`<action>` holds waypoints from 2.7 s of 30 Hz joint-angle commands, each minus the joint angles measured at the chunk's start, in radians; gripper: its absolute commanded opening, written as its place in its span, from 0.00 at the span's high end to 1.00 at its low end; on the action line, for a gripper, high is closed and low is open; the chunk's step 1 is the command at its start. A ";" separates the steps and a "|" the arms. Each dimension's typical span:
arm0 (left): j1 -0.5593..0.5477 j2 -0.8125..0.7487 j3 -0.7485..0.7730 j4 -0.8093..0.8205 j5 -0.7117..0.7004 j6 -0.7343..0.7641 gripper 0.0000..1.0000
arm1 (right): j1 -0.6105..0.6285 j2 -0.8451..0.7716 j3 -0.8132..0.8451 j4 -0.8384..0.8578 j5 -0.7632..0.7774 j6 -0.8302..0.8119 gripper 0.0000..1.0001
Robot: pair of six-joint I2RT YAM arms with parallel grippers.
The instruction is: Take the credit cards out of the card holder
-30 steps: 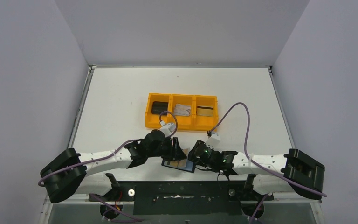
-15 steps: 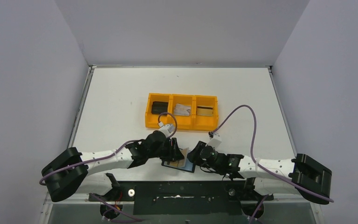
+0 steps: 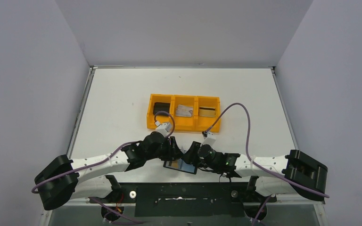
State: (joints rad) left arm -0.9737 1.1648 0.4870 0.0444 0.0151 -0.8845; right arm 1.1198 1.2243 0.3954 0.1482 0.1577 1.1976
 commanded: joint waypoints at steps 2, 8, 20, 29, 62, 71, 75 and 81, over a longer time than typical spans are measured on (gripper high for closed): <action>0.000 0.028 0.004 0.034 0.007 -0.003 0.59 | -0.003 0.001 0.045 0.057 0.010 -0.004 0.57; -0.001 0.047 0.007 0.037 0.017 0.004 0.60 | -0.004 -0.019 0.043 -0.004 0.058 0.031 0.54; -0.002 0.026 0.013 0.062 0.056 0.028 0.60 | -0.003 -0.099 0.021 -0.132 0.154 0.103 0.55; -0.008 0.084 0.004 0.240 0.252 0.036 0.56 | -0.014 -0.224 -0.092 -0.016 0.135 0.144 0.46; 0.036 0.036 0.006 0.049 0.047 0.023 0.54 | -0.051 0.028 0.037 -0.210 0.061 0.089 0.68; 0.038 0.097 0.019 0.091 0.089 0.024 0.54 | -0.057 0.096 0.002 -0.183 0.062 0.119 0.87; 0.038 0.114 0.030 0.069 0.064 0.024 0.54 | -0.057 0.110 0.009 -0.178 0.064 0.088 0.92; 0.038 0.134 0.024 0.084 0.068 0.006 0.57 | -0.059 0.121 0.005 -0.162 0.067 0.090 0.94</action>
State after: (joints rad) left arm -0.9405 1.2903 0.4793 0.0711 0.0834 -0.8715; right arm 1.0607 1.2999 0.4133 0.0257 0.2142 1.3052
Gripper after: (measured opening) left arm 0.437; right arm 0.067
